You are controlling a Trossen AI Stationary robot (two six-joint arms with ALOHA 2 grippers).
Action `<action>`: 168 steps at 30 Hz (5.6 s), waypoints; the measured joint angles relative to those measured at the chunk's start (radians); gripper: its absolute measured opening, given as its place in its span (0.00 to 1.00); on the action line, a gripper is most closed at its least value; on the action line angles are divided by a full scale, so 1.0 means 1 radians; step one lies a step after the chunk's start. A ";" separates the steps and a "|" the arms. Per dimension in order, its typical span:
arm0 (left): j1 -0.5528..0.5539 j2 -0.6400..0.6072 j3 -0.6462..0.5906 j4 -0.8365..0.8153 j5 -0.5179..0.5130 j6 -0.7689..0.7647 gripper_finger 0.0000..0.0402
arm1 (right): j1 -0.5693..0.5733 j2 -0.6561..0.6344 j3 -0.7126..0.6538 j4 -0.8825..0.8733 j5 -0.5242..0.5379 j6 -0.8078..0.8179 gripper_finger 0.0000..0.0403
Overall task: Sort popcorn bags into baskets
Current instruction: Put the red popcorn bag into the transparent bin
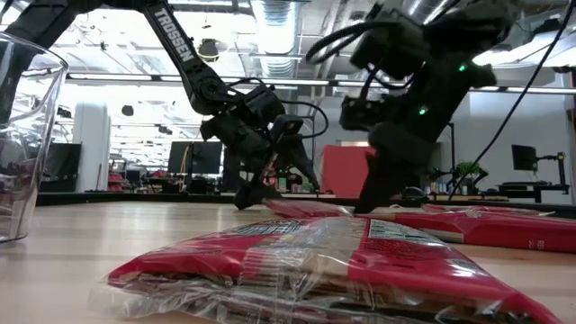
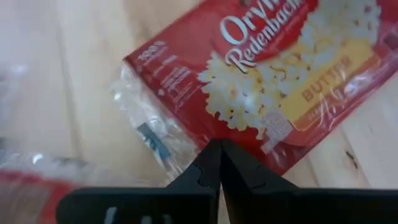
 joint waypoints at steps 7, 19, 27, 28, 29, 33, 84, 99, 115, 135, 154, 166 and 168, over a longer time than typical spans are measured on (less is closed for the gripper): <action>-0.001 0.001 0.000 -0.011 0.017 0.010 0.82 | -0.031 0.074 0.016 0.107 -0.032 -0.035 0.05; -0.002 0.003 -0.002 -0.061 0.164 0.049 0.65 | -0.094 0.058 0.021 0.081 -0.032 -0.075 0.06; -0.004 0.002 -0.002 -0.076 0.197 -0.030 0.27 | -0.057 -0.166 0.041 -0.133 -0.017 -0.094 0.06; -0.004 0.002 0.000 -0.079 0.202 -0.037 0.20 | -0.050 -0.205 0.044 -0.177 -0.017 -0.094 0.07; -0.004 0.002 0.004 -0.086 0.216 -0.044 0.13 | -0.041 -0.240 0.047 -0.204 -0.017 -0.090 0.07; -0.020 -0.026 0.017 -0.110 0.318 -0.157 0.06 | 0.005 -0.403 0.054 -0.294 0.059 -0.015 0.07; -1.539 -1.090 -0.494 -0.600 -1.042 -1.450 0.37 | 0.170 -0.393 0.054 -0.302 0.206 0.238 0.11; -1.539 -1.391 -0.494 -0.510 -0.840 -1.590 0.88 | 0.179 -0.395 0.054 -0.305 0.205 0.237 0.11; -1.175 -1.399 -0.494 -0.217 -1.254 -1.182 0.89 | 0.465 -0.241 0.053 -0.467 0.150 0.603 0.03; -0.315 -0.824 -0.492 0.255 -0.283 -0.919 0.89 | 0.351 -0.050 0.055 -0.336 0.131 0.426 0.07; -0.146 -0.254 -0.490 0.488 -0.120 -0.604 0.89 | 0.101 -0.050 0.053 -0.185 0.075 0.137 0.09; -0.204 -0.256 -0.492 0.494 -0.242 -0.571 0.89 | 0.006 -0.060 0.053 0.027 0.042 0.036 0.03; -0.207 -0.258 -0.492 0.493 -0.244 -0.569 0.89 | 0.006 -0.115 0.073 -0.022 0.001 0.053 0.03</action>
